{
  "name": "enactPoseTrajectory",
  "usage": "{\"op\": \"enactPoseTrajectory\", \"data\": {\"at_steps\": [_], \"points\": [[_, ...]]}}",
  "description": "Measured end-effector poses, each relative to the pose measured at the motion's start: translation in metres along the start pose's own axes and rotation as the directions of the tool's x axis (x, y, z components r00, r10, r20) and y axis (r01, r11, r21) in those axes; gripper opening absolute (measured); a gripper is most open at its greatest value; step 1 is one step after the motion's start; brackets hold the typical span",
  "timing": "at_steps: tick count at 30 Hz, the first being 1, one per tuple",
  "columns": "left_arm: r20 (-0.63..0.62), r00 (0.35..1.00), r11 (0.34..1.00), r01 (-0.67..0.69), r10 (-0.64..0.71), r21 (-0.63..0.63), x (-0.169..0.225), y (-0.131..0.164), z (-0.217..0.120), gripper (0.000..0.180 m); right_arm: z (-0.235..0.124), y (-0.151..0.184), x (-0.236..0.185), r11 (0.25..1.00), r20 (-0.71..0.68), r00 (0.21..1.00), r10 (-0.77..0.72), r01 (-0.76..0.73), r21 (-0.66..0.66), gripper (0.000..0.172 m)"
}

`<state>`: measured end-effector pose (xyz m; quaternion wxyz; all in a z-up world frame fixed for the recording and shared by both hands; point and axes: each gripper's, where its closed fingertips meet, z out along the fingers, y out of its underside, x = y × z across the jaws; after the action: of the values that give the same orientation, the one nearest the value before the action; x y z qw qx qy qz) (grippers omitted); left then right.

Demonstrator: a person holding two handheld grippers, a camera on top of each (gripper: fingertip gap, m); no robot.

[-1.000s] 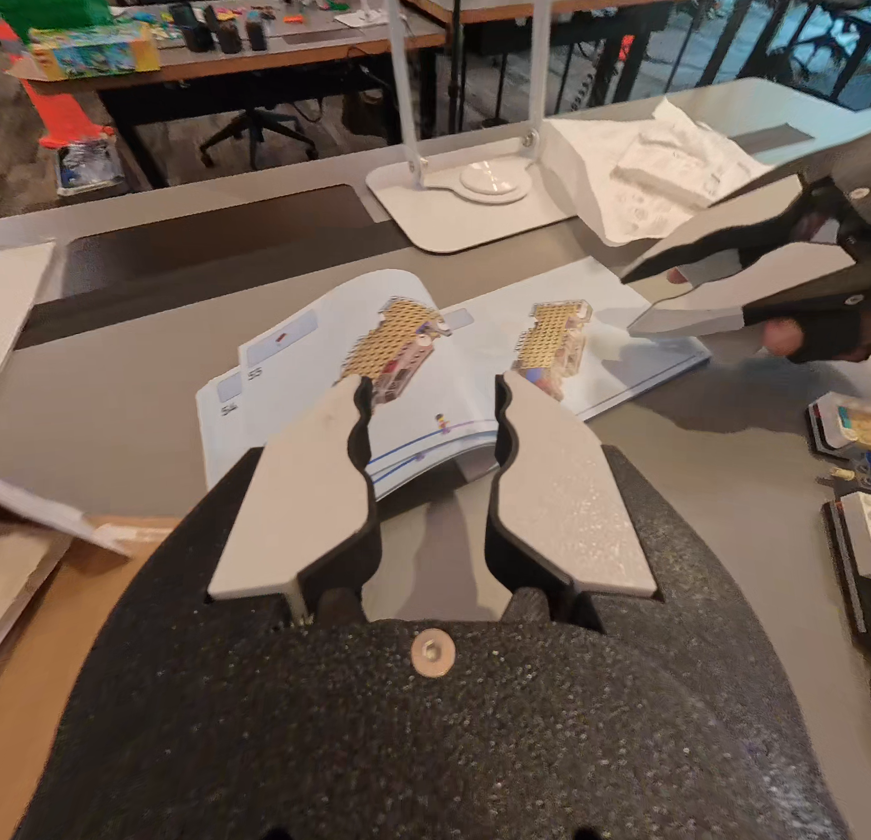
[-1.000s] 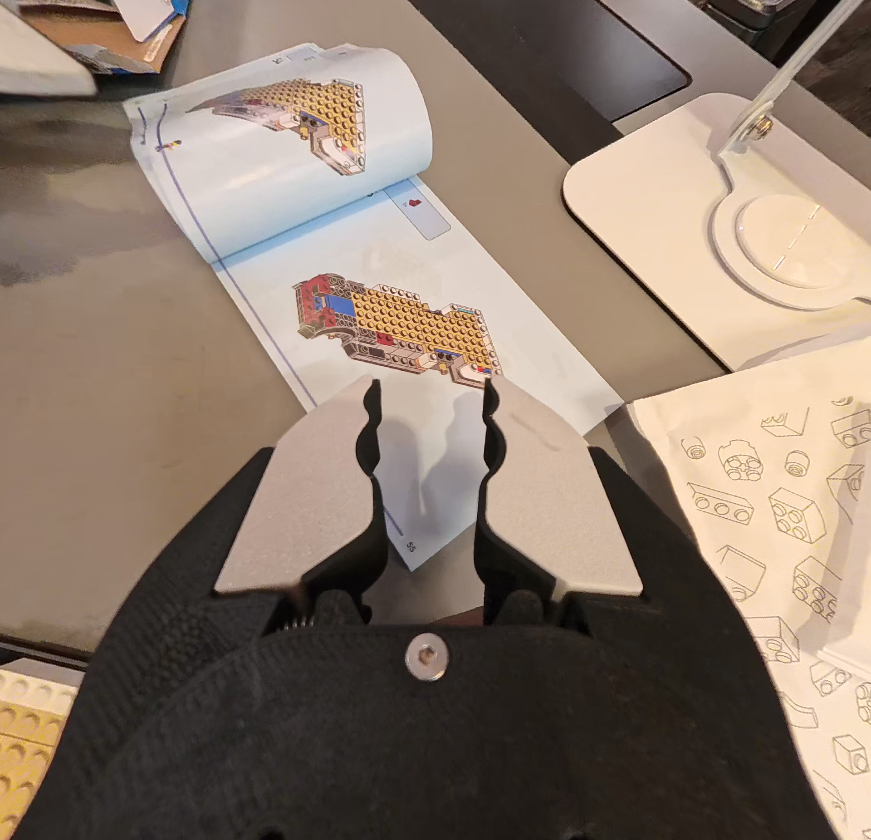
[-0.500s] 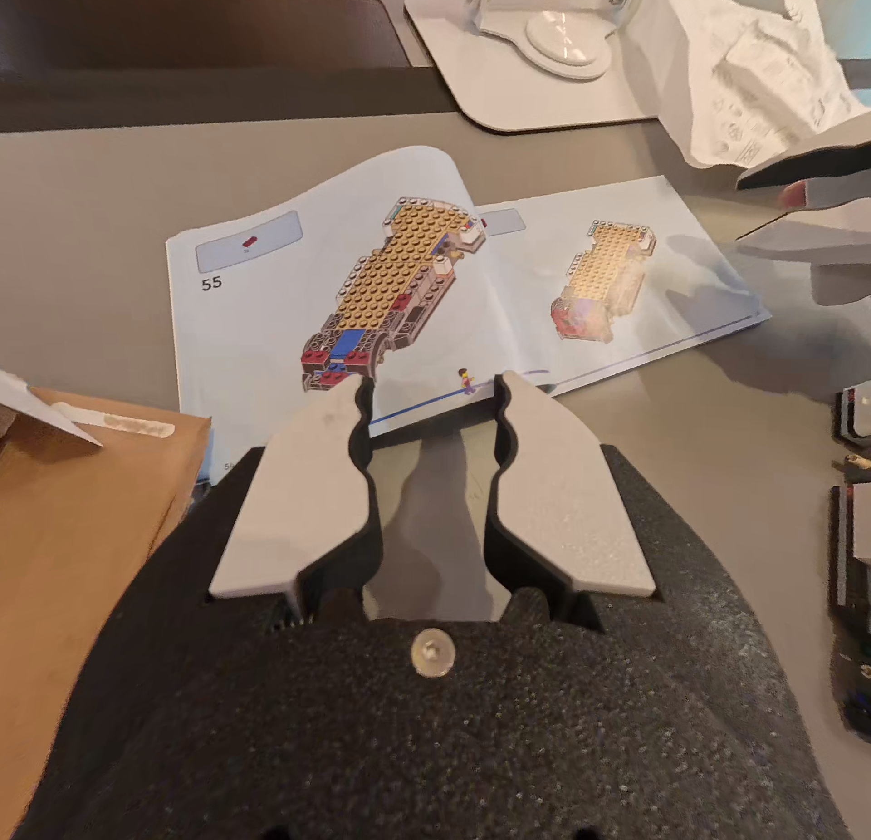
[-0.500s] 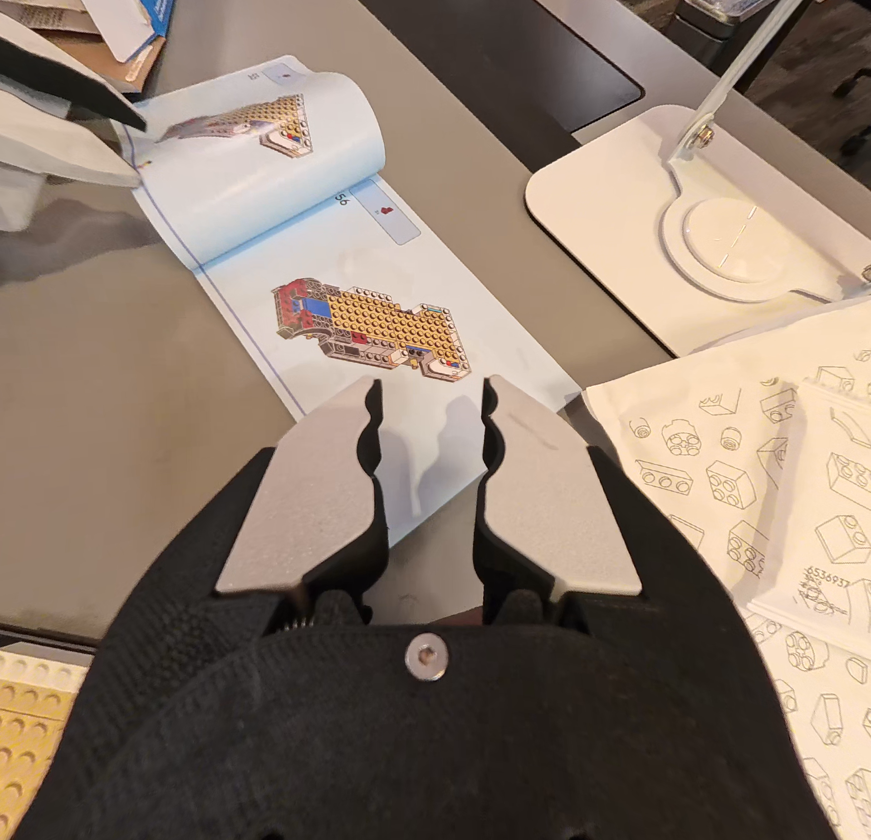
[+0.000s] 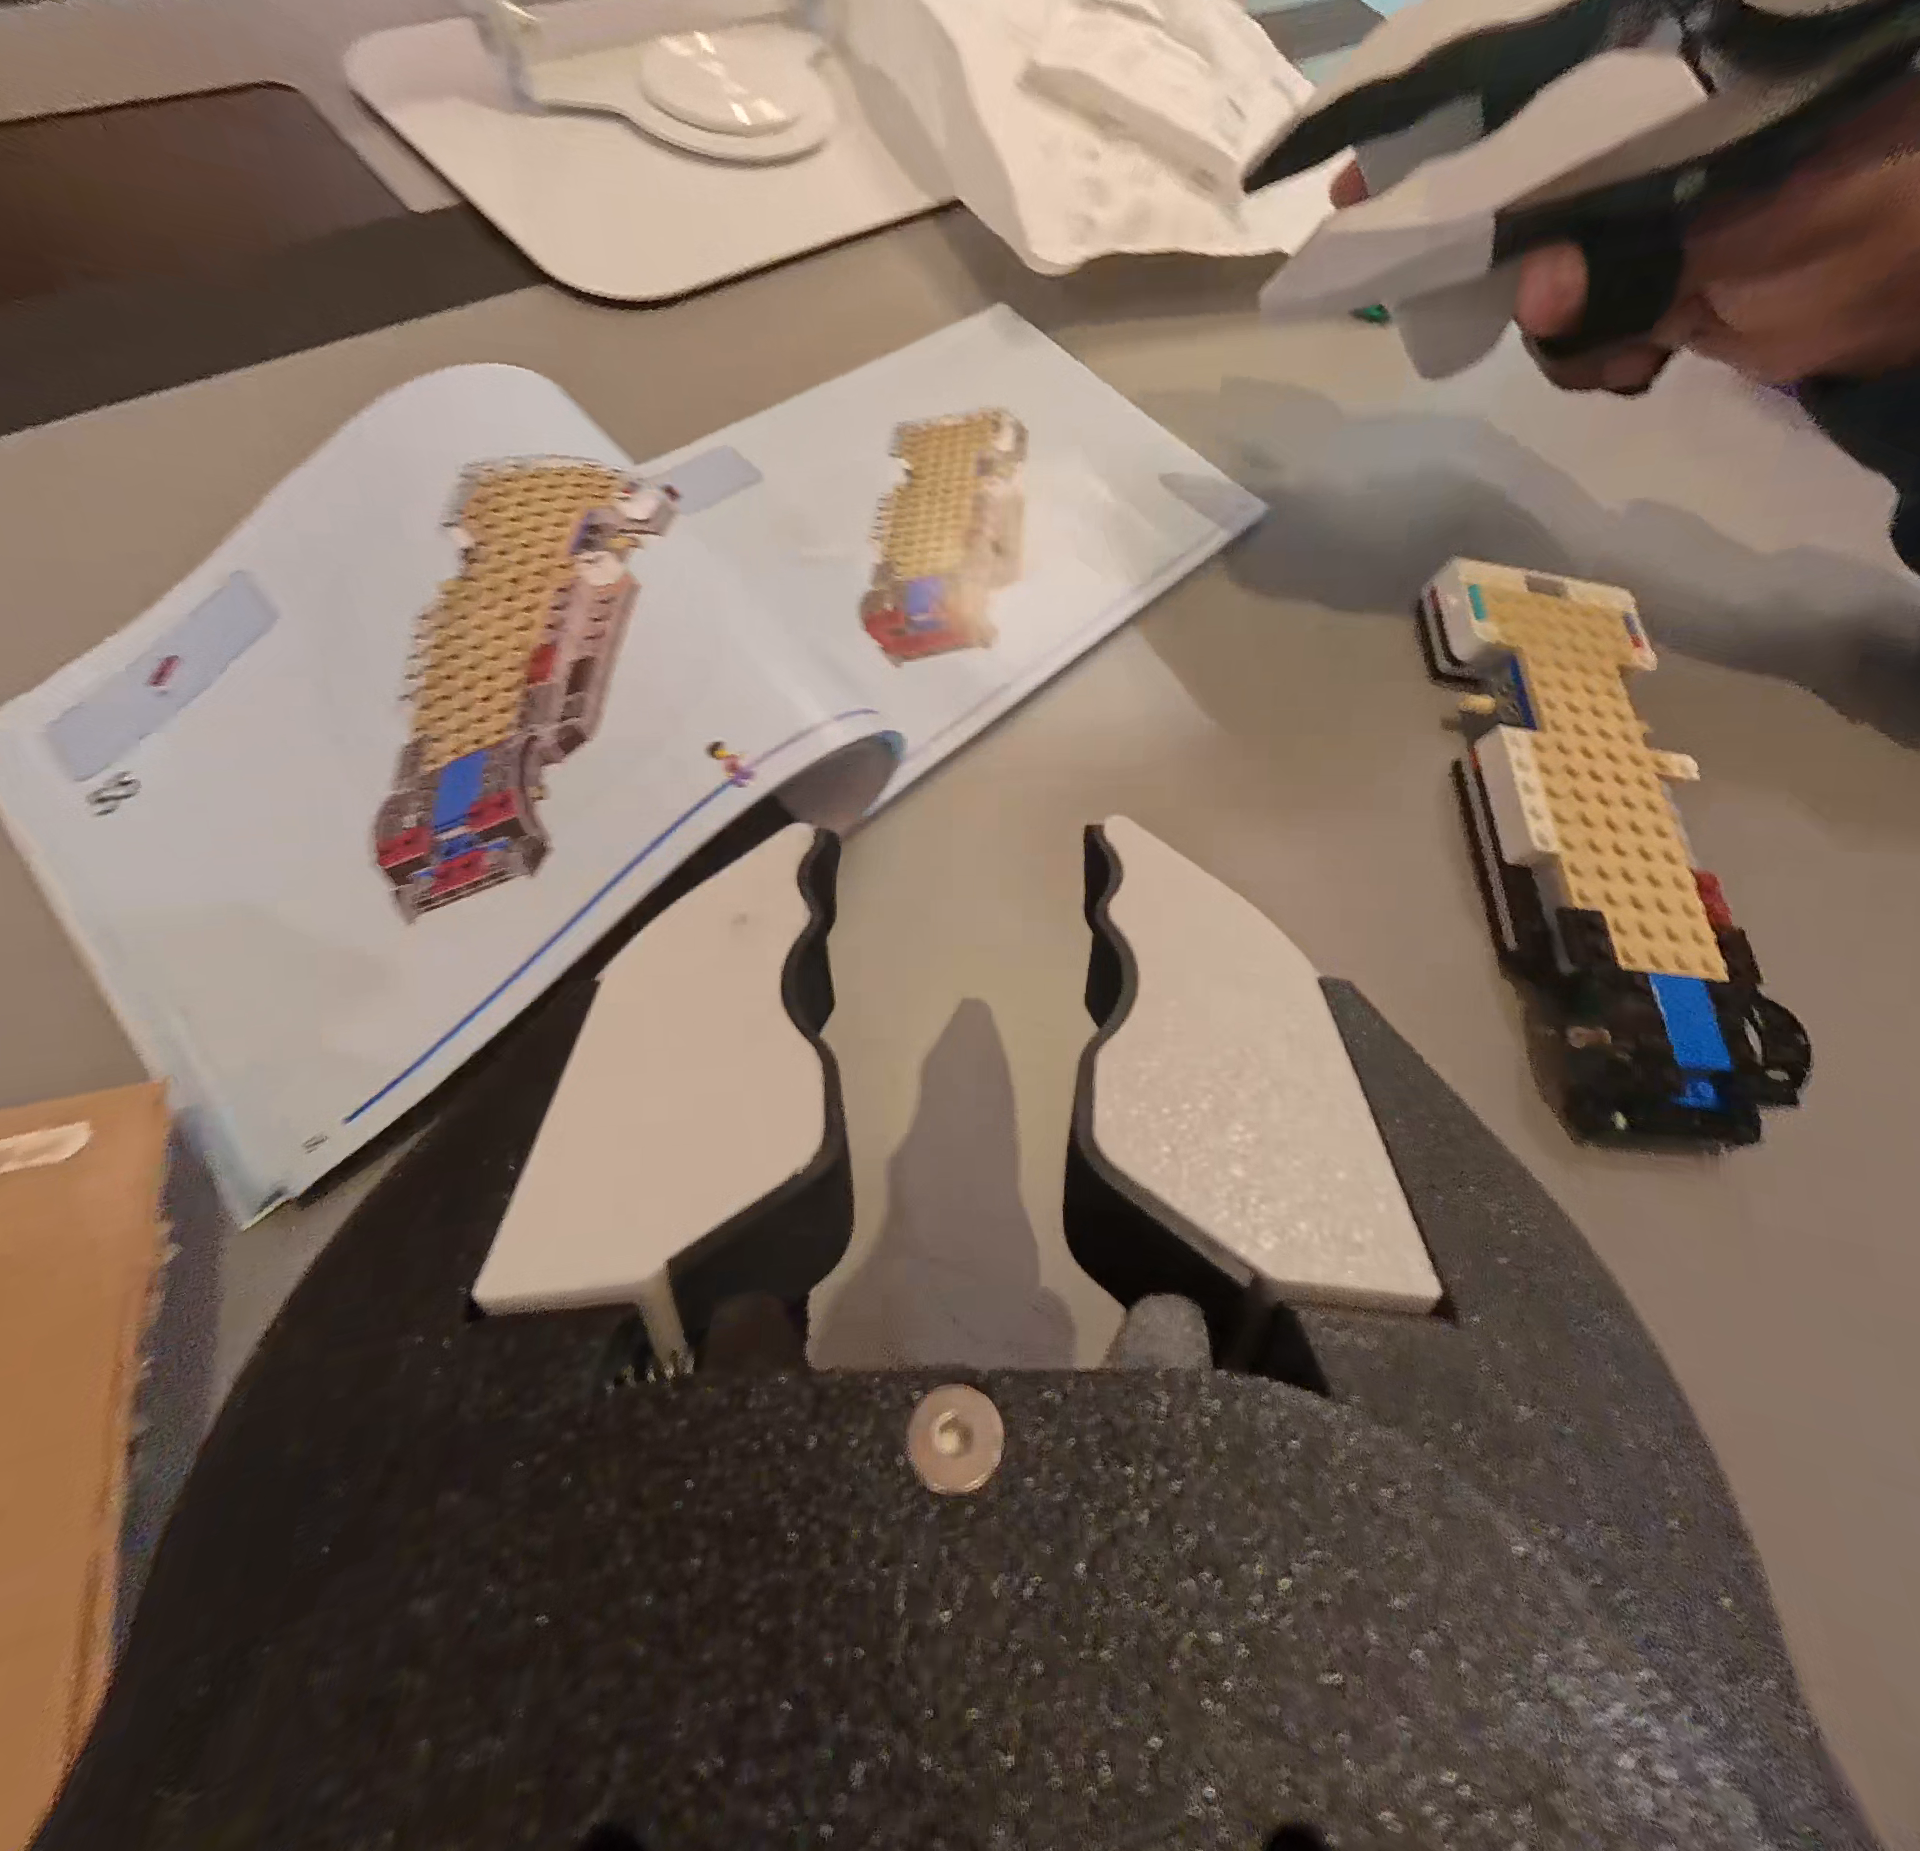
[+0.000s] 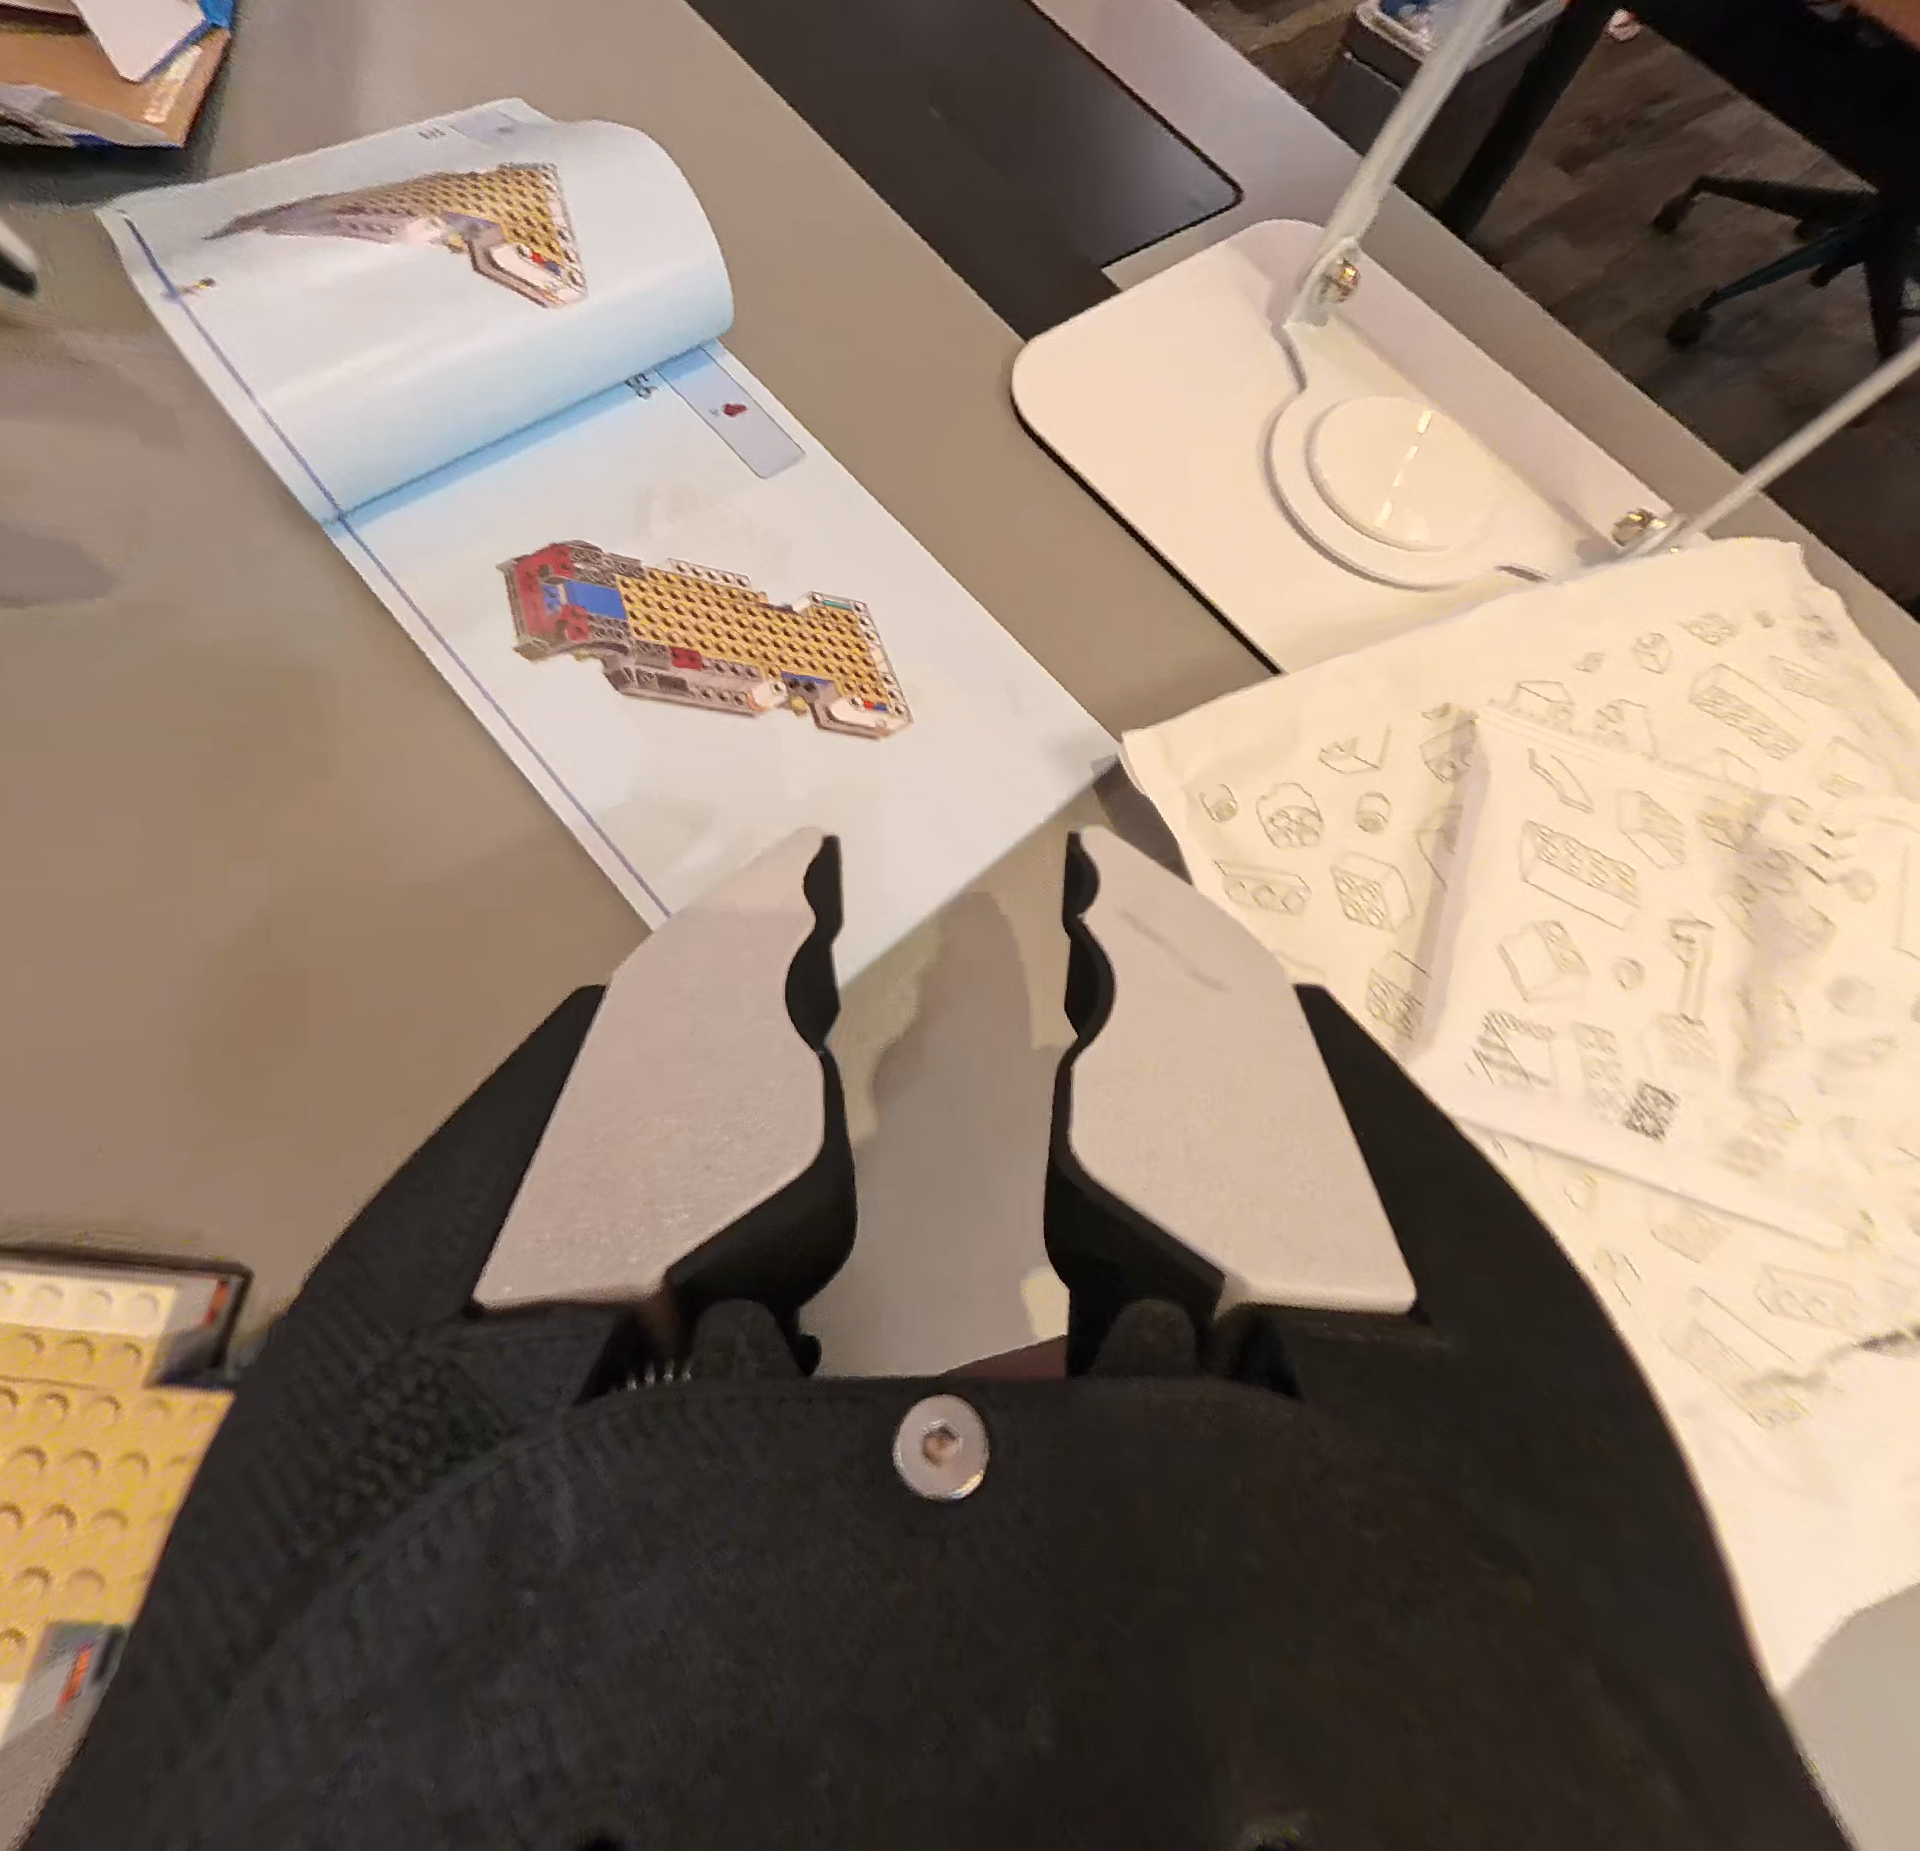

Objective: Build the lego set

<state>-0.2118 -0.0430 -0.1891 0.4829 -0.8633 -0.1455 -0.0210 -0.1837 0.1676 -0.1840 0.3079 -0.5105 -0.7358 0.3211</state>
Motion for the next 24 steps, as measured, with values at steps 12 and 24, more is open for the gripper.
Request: {"op": "enactPoseTrajectory", "data": {"at_steps": [12,24], "points": [[-0.129,0.99,0.996,-0.06,0.052,-0.059,0.027,0.011,0.011,0.042,-0.044,0.047,0.05,0.994,-0.14,0.985,0.102,-0.105,-0.017,0.041],[-0.135,0.989,0.994,-0.073,0.062,-0.076,0.035,0.015,0.024,0.042,-0.092,0.065,0.136,0.958,-0.354,0.892,0.283,-0.28,0.061,0.044]]}}
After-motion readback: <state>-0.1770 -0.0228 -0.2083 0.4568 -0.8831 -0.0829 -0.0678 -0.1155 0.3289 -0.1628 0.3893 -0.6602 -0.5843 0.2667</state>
